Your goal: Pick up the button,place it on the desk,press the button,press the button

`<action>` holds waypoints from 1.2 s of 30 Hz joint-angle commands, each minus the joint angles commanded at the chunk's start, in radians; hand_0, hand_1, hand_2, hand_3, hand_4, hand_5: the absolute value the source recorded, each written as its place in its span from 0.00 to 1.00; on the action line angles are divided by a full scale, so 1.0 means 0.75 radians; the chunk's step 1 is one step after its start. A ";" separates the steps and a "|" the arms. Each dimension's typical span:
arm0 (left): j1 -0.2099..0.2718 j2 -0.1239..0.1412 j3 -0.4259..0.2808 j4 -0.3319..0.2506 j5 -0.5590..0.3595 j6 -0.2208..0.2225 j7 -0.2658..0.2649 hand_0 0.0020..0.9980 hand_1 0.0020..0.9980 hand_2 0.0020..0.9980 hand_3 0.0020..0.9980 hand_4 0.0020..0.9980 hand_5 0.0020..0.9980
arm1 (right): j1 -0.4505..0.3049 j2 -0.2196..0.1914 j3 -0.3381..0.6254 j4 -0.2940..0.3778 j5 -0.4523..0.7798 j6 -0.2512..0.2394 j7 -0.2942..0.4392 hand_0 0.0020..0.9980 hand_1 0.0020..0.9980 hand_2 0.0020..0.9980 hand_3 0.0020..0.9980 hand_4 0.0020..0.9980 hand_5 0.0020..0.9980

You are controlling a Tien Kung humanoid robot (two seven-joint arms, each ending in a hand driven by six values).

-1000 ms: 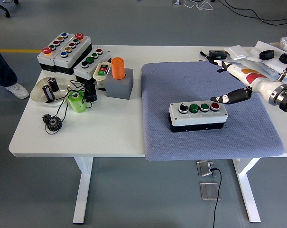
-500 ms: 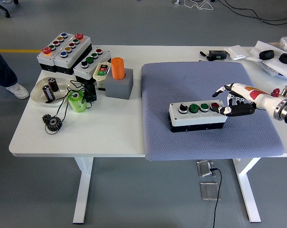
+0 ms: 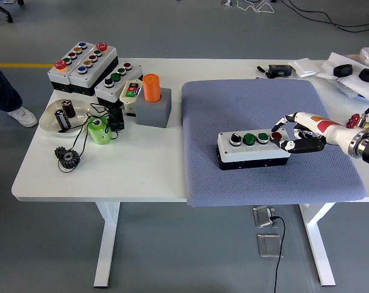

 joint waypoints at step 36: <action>-0.030 -0.001 0.002 0.000 -0.046 -0.003 -0.010 0.66 0.70 0.72 0.51 0.32 0.97 | 0.056 0.045 -0.093 -0.058 0.002 0.060 -0.088 0.08 0.00 0.03 0.71 0.64 0.61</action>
